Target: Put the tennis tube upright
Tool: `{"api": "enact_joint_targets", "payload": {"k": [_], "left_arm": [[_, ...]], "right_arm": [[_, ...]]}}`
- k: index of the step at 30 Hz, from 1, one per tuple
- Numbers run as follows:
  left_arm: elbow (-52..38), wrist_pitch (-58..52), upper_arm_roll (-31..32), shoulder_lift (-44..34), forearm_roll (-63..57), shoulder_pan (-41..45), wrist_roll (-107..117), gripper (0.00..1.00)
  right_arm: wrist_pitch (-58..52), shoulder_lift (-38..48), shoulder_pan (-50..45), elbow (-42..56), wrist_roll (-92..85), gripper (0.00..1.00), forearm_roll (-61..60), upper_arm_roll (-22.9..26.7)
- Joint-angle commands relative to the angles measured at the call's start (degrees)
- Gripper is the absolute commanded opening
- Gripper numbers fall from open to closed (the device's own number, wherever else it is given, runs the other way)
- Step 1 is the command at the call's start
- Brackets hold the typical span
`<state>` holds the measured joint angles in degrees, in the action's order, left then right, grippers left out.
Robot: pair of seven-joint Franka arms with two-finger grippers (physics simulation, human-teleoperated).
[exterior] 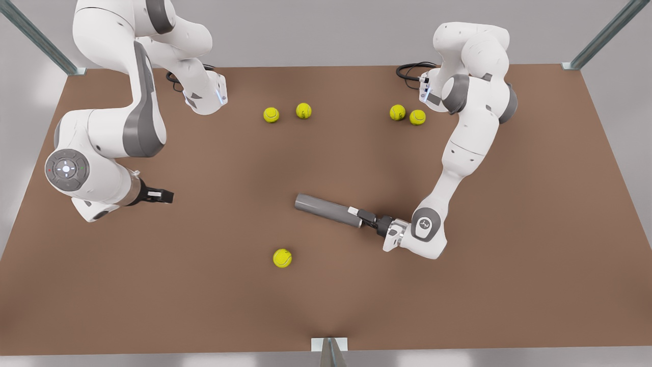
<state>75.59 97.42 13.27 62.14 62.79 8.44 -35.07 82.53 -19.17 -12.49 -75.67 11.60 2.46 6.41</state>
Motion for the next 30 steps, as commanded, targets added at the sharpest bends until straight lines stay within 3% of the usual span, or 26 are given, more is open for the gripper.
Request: {"api": "enact_joint_targets", "payload": {"k": [1,6,11,25,30], "left_arm": [[0.0,-0.04,0.0,0.0,-0.04,-0.09,0.0,0.8],[-0.09,-0.22,0.0,-0.09,0.05,-0.09,0.09,0.75],[-0.09,-0.39,0.0,-0.18,0.05,-0.09,0.09,0.59],[-0.18,-3.2,-0.35,-0.44,-0.12,-0.35,0.18,0.47],[-0.35,-3.56,-0.44,-0.53,-0.13,-0.35,0.7,0.37]], "right_arm": [[0.0,0.0,0.01,0.0,0.0,1.0,0.0,0.0],[0.0,0.0,0.09,0.0,-0.09,1.0,0.0,0.0],[0.0,0.0,0.09,0.09,-0.09,1.0,0.0,0.0],[-1.06,0.0,0.27,1.23,-0.18,1.0,0.0,0.0],[-1.14,0.0,0.27,1.23,-0.18,1.0,0.08,0.0]]}}
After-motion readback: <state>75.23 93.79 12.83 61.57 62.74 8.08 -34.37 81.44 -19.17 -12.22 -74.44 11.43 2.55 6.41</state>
